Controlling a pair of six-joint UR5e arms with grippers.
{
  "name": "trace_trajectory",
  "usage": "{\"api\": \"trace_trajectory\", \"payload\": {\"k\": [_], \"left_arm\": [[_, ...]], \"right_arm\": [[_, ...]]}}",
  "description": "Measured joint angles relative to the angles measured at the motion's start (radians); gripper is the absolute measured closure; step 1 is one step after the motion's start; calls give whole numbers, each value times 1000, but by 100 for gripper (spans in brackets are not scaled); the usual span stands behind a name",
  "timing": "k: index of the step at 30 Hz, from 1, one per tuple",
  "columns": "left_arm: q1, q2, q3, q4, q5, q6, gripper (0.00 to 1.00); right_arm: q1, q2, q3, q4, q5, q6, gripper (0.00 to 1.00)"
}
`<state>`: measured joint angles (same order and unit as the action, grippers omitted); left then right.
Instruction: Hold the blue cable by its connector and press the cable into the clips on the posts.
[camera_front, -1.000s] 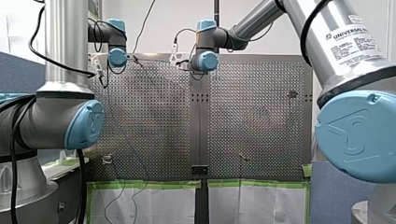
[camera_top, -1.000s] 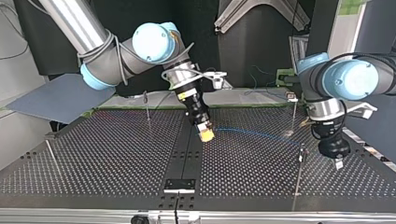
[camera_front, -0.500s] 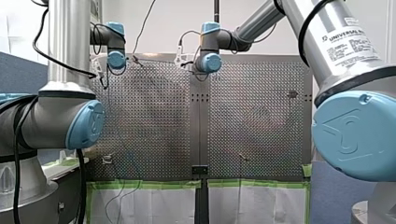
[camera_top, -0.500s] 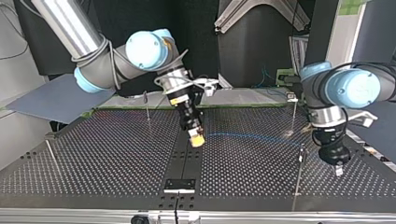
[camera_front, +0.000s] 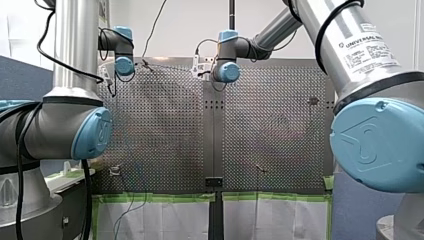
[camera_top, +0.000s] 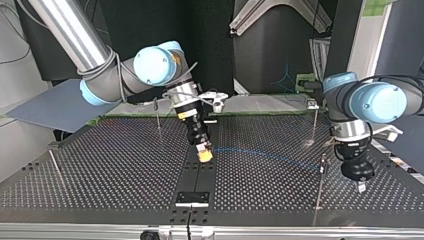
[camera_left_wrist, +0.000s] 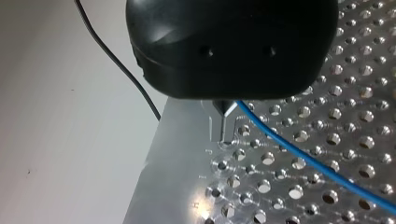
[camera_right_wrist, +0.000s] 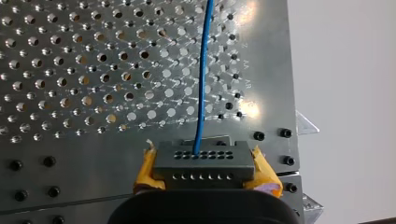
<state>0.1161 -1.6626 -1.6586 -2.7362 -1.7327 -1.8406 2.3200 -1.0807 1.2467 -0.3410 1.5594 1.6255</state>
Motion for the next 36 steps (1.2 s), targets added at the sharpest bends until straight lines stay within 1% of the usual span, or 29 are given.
{"api": "trace_trajectory", "payload": {"k": [7,9,12,15,19,22,24,28,33,35,36], "left_arm": [[13,-6,3,2,10,-10,100],[15,-15,8,1,18,-13,100],[17,-38,21,-5,39,-10,100],[16,-51,33,-6,50,-10,100],[16,-55,38,-6,52,-11,100],[17,-56,42,-8,51,-11,100],[17,-56,43,-9,51,-11,100],[16,-56,43,-11,49,-11,100],[17,-56,43,-12,44,-11,100],[18,-56,43,-13,44,-12,93],[18,-56,43,-13,43,-12,93]], "right_arm": [[-7,4,-22,0,-3,-3,100],[-10,5,-31,0,-4,-2,100],[-16,6,-46,1,-8,1,100],[-24,10,-60,2,-11,6,100],[-34,24,-84,8,-12,13,100],[-38,37,-102,11,-13,18,100],[-39,47,-115,15,-13,20,100],[-40,73,-154,40,-13,20,100],[-41,81,-190,54,-14,21,100],[-43,82,-197,56,-15,21,100],[-43,83,-198,56,-16,21,100]]}}
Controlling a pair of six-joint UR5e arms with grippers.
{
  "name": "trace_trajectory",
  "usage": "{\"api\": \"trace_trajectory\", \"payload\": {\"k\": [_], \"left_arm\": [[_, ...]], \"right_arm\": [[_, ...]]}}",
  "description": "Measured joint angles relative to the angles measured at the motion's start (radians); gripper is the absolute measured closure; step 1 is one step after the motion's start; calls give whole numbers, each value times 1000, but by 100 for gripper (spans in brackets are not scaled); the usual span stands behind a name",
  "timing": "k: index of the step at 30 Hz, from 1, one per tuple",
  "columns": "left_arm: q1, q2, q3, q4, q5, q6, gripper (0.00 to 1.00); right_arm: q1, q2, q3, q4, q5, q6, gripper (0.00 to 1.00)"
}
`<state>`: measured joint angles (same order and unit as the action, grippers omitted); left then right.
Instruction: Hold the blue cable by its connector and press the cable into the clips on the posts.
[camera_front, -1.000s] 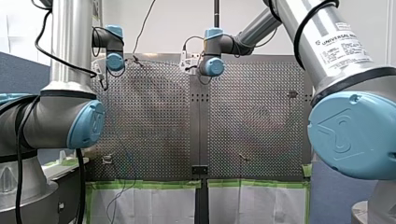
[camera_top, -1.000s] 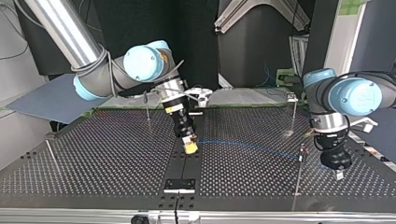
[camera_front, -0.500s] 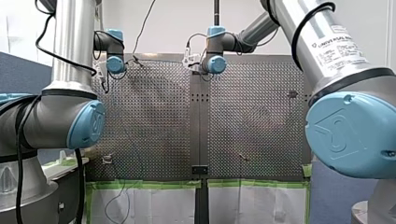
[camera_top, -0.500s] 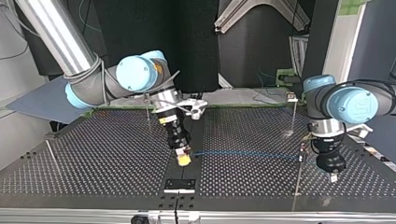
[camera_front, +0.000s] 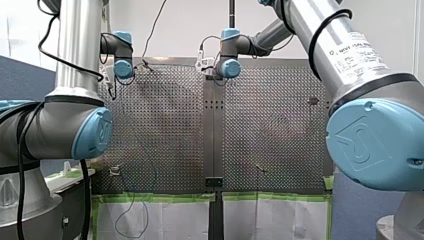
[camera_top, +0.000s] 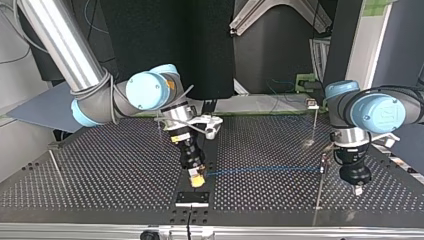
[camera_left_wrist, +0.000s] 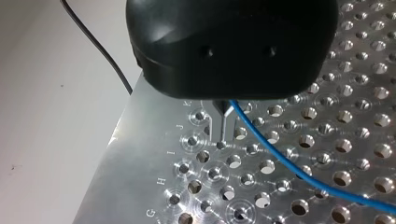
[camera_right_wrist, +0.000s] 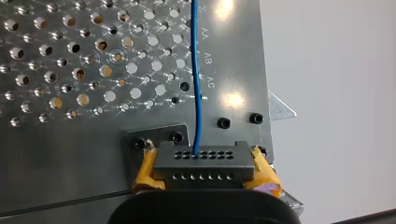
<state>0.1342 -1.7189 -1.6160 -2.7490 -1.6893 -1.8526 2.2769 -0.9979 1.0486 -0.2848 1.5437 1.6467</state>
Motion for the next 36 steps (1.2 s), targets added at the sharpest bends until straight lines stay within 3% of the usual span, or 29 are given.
{"api": "trace_trajectory", "payload": {"k": [2,9,10,12,14,15,16,23,32,36], "left_arm": [[0,0,0,0,0,1,77],[-2,0,-6,4,27,-14,70],[-1,0,-8,3,30,-18,60],[-1,0,-10,2,40,-31,55],[-2,0,-12,1,53,-41,11],[-2,1,-12,-1,59,-46,11],[-1,1,-12,-5,60,-48,0],[-9,13,-13,-56,22,-39,0],[-34,74,-34,-138,-57,-47,0],[-32,111,-68,-176,-49,-77,0]], "right_arm": [[-1,1,-1,1,-2,0,100],[-1,2,-2,4,-5,0,100],[-1,3,-2,6,-5,0,100],[0,3,-2,9,-5,0,100],[0,4,-2,11,-5,0,100],[0,4,-2,11,-5,0,100],[1,5,-2,12,-5,0,100],[0,6,-2,14,-5,-3,100],[-1,6,-2,15,-5,-4,100],[-1,7,-2,15,-6,-4,100]]}}
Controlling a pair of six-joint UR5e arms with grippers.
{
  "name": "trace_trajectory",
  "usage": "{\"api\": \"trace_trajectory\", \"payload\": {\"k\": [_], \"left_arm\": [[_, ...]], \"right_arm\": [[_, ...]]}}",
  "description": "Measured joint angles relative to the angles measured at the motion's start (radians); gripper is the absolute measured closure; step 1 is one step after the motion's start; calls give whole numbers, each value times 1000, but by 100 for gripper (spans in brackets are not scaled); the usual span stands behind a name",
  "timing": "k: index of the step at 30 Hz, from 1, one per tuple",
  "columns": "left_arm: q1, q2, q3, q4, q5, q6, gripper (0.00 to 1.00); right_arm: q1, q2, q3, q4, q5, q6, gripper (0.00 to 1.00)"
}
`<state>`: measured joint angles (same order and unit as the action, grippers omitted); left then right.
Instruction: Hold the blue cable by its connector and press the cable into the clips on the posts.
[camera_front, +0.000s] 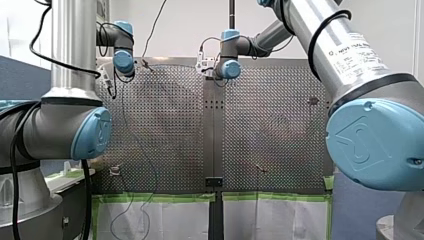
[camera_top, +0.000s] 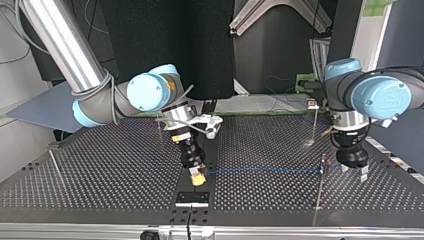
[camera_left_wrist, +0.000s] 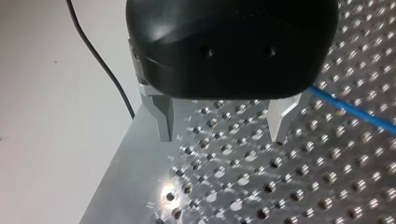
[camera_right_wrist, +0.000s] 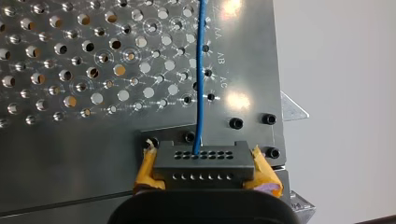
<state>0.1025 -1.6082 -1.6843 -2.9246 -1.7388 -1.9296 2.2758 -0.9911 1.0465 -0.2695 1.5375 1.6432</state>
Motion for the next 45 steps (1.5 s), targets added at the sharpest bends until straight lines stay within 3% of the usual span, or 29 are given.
{"api": "trace_trajectory", "payload": {"k": [13,27,35,45], "left_arm": [[-9,119,-114,-119,80,28,0],[-20,252,-140,-235,160,19,0],[-27,265,-144,-238,224,37,0],[-26,264,-140,-234,288,123,0]], "right_arm": [[3,1,0,14,0,-1,100],[4,1,0,22,0,-3,100],[3,1,0,22,0,-3,100],[0,1,0,22,0,-3,100]]}}
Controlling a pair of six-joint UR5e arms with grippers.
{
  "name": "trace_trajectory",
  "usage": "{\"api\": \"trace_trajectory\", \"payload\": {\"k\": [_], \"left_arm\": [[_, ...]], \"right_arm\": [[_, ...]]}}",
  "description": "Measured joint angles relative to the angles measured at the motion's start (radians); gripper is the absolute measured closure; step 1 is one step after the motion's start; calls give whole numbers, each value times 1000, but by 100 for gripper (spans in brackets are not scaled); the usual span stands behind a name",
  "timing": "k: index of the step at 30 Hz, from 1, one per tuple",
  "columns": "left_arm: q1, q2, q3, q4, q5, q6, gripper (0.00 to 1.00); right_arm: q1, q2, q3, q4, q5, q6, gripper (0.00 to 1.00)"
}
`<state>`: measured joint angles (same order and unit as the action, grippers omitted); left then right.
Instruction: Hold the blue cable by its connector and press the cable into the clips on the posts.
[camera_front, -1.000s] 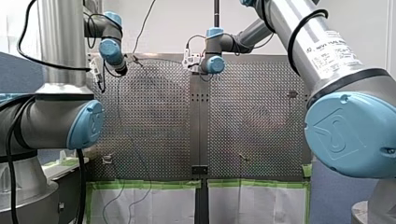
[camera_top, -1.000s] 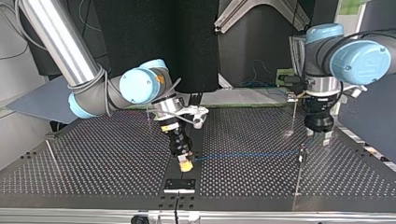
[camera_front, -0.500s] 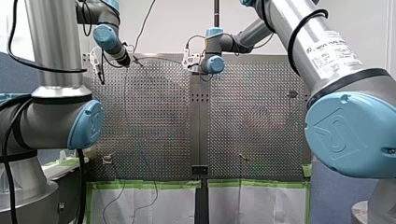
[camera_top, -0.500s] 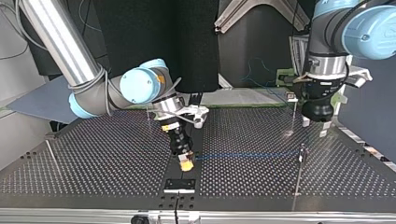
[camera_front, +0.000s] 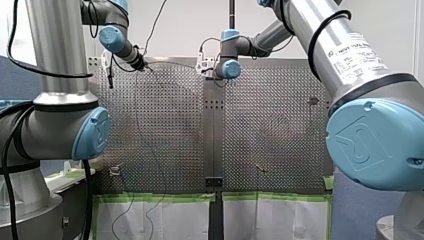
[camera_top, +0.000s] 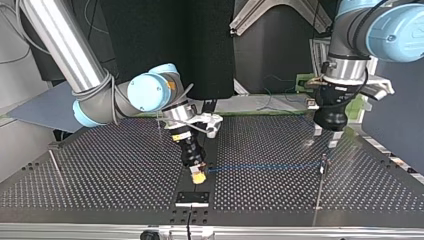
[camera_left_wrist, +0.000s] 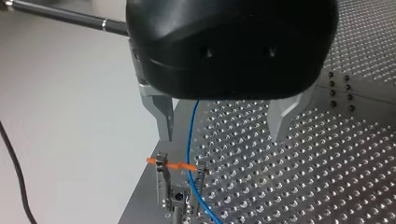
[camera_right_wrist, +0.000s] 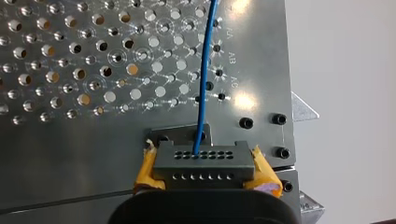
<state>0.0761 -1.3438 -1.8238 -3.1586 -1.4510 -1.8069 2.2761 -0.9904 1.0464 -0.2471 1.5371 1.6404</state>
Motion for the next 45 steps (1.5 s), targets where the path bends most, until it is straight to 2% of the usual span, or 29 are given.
{"api": "trace_trajectory", "payload": {"k": [7,21,45], "left_arm": [[2,-23,7,15,-46,71,0],[4,-26,50,49,-77,201,0],[-28,-22,45,34,-84,208,0]], "right_arm": [[-1,1,0,-1,0,0,100],[-3,2,0,-2,1,0,100],[-5,2,0,-2,0,0,100]]}}
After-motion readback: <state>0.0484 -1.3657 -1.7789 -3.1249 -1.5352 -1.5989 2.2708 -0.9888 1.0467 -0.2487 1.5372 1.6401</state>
